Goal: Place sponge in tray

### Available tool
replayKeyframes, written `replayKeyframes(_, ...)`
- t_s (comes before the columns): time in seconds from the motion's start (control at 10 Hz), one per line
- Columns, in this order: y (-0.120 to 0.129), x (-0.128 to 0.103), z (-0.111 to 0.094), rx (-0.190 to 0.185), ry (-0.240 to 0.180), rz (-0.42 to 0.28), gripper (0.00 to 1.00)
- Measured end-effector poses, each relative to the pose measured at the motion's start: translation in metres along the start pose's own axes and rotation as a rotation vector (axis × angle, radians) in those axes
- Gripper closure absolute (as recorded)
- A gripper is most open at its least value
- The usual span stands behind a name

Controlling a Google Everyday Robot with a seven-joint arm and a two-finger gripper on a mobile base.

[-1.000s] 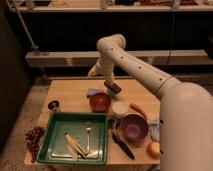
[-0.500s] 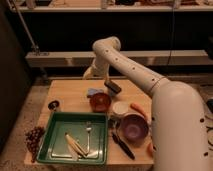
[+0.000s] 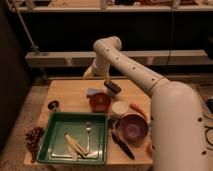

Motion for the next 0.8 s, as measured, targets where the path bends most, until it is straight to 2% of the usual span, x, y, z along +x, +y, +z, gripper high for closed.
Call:
replayKeyframes(0.1,-0.007,0.002,0.004,0.01,-0.016,0.012,0.2)
replayKeyframes(0.4,-0.02,0.004,0.014,0.01,-0.047,0.035,0.2)
replayKeyframes(0.5,-0.027,0.003,0.016,0.017,-0.052,0.032,0.2)
replayKeyframes(0.8,-0.023,0.004,0.015,0.013,-0.051,0.036,0.2)
